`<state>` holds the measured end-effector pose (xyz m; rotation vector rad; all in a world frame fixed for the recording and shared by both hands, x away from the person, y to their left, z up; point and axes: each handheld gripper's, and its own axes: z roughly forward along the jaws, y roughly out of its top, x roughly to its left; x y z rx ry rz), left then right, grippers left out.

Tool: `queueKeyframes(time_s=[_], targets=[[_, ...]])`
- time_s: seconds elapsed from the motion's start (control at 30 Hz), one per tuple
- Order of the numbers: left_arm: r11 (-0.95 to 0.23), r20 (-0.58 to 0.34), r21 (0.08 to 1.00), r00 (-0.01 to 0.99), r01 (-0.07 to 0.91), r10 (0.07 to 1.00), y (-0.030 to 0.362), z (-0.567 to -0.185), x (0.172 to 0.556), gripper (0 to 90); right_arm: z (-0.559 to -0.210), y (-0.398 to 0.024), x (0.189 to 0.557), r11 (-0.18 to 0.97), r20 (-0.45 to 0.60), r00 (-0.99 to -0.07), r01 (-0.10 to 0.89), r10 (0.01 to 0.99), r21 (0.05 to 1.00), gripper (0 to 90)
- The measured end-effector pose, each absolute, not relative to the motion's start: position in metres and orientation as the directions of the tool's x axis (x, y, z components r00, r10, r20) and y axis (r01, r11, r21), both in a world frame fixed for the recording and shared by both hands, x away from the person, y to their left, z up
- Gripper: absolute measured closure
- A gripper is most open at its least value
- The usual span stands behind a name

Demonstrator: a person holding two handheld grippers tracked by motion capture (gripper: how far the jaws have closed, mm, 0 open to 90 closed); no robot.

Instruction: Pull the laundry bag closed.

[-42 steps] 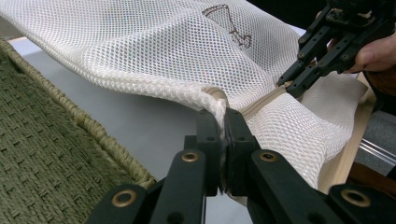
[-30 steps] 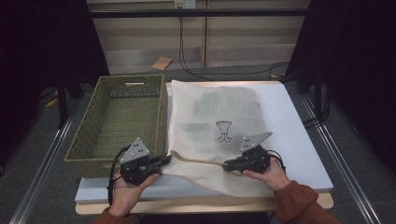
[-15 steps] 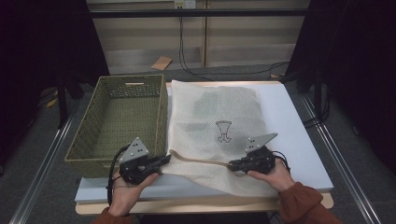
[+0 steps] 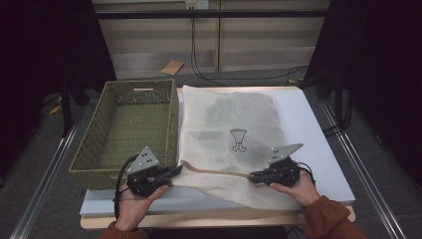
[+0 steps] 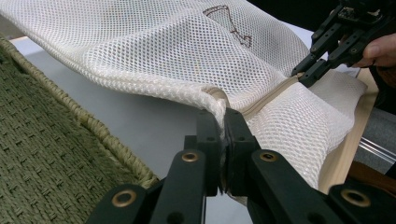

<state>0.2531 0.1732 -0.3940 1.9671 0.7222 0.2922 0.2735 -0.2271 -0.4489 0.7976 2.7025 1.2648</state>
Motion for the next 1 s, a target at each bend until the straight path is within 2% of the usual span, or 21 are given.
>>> queueKeyframes(time_s=[1.0], targets=[[-0.342, -0.094, 0.866, 0.79, 0.365, 0.606, 0.177, -0.395, 0.254, 87.0, -0.453, -0.264, 0.263, 0.497, 0.162, -0.827, 0.468, 0.539, 0.731, 82.9]])
